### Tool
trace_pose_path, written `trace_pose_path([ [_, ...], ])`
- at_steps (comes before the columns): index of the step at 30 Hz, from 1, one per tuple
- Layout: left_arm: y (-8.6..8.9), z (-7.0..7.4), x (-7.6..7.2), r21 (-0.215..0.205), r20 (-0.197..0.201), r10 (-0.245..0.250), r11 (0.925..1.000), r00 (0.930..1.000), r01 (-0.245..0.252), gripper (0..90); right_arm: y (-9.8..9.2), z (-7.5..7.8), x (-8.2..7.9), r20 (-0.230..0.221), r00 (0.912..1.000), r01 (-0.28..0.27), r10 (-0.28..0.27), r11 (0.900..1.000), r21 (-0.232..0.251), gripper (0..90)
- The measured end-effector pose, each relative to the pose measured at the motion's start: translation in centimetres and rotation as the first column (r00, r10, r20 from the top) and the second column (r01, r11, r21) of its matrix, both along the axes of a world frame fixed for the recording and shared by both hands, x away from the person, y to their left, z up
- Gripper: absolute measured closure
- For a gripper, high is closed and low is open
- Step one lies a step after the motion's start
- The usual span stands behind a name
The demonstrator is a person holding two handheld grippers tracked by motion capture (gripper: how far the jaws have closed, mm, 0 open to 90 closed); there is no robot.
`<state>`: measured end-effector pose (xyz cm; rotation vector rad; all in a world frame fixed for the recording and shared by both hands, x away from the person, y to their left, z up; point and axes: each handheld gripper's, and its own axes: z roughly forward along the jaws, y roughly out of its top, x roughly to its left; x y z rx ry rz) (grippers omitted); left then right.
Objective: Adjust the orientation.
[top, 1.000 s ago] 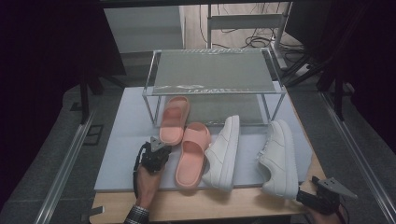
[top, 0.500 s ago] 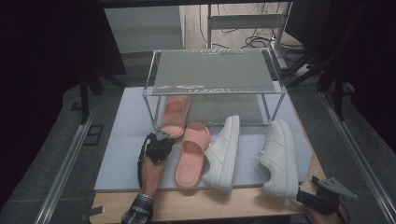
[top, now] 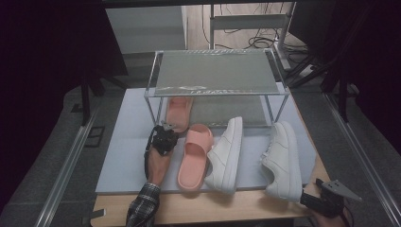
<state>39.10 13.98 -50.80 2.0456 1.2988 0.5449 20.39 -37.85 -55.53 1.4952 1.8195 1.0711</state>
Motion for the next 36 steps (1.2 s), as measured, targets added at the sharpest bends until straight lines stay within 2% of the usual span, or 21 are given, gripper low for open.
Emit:
trace_pose_path([
  [4,-0.1,0.1,1.2,0.011,-0.014,0.002,0.9999,0.9999,-0.002,89.7,0.0,0.0,0.0,-0.001,1.0,-0.001,0.001,1.0,0.0,13.3],
  [9,-0.2,-0.1,2.4,0.009,-0.026,0.028,0.9996,0.9993,-0.028,89.7,0.0,0.0,0.0,0.0,1.0,-0.001,0.001,1.0,-0.001,13.3],
  [11,-0.1,-0.1,2.6,0.018,-0.03,0.023,0.9996,0.9993,-0.023,89.7,0.0,0.0,0.0,-0.001,1.0,-0.002,0.002,1.0,-0.001,13.3],
  [13,0.0,0.1,2.2,-0.002,-0.019,0.025,0.9997,0.9995,-0.025,89.7,0.0,0.0,0.0,0.0,1.0,-0.002,0.002,1.0,-0.001,13.2],
  [16,0.5,0.7,1.1,-0.042,-0.005,0.005,0.9991,1.0,-0.006,89.7,0.0,0.0,0.0,-0.001,1.0,-0.002,0.002,1.0,-0.001,13.3],
  [18,0.7,1.1,0.2,-0.08,0.008,-0.007,0.9968,0.9999,0.007,89.7,0.0,0.0,0.0,-0.001,1.0,-0.002,0.002,1.0,-0.002,13.3],
  [21,1.3,1.7,-1.4,-0.116,0.024,-0.042,0.9923,0.9988,0.044,89.4,0.0,0.0,0.0,-0.002,1.0,-0.002,0.002,1.0,-0.003,13.2],
  [25,1.9,2.3,-3.4,-0.123,0.035,-0.081,0.9888,0.9961,0.085,88.0,0.0,0.0,0.0,-0.002,1.0,-0.002,0.002,1.0,-0.003,13.2],
  [27,2.3,2.6,-4.4,-0.158,0.034,-0.099,0.982,0.9945,0.103,86.8,0.0,0.0,0.0,-0.002,1.0,-0.002,0.002,1.0,-0.003,13.3],
  [31,2.5,3.0,-6.6,-0.195,0.044,-0.132,0.971,0.9903,0.138,81.9,0.0,0.0,0.0,-0.002,1.0,-0.001,0.001,1.0,-0.003,13.3],
  [36,1.7,3.1,-8.1,-0.201,0.057,-0.17,0.9632,0.9837,0.178,74.0,0.0,0.0,0.0,-0.002,1.0,-0.001,0.001,1.0,-0.004,13.3],
])
